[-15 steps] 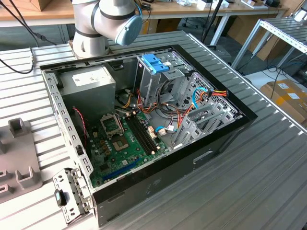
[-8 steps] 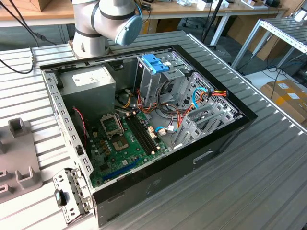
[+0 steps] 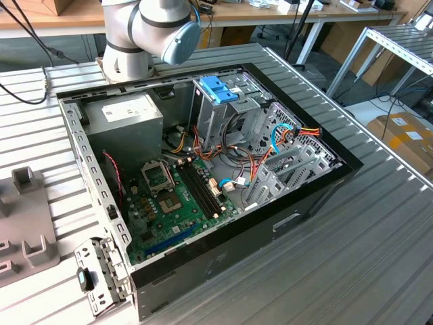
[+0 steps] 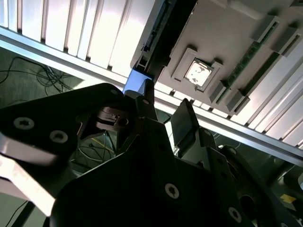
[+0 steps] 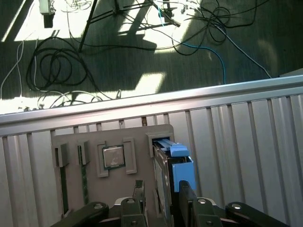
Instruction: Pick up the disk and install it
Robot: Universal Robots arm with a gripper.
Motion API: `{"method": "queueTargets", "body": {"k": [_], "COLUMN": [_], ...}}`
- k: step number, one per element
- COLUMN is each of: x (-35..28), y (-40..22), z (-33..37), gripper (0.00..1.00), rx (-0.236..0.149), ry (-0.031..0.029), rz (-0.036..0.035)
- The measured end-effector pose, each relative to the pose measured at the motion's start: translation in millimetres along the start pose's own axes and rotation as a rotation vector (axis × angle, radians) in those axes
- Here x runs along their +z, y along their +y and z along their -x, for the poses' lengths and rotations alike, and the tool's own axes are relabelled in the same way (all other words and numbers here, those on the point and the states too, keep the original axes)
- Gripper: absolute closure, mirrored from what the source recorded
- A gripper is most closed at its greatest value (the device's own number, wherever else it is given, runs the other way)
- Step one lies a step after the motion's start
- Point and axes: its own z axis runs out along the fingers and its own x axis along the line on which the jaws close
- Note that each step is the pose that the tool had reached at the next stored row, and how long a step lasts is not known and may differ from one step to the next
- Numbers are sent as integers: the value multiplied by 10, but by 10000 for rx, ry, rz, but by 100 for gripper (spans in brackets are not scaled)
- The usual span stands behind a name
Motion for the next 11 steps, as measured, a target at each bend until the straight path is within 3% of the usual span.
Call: {"method": "queueTargets", "body": {"k": [11], "x": [18], "y": [3], "z": [32], "gripper": [58], "rx": [-106], "ry": [6], "rz": [6]}}
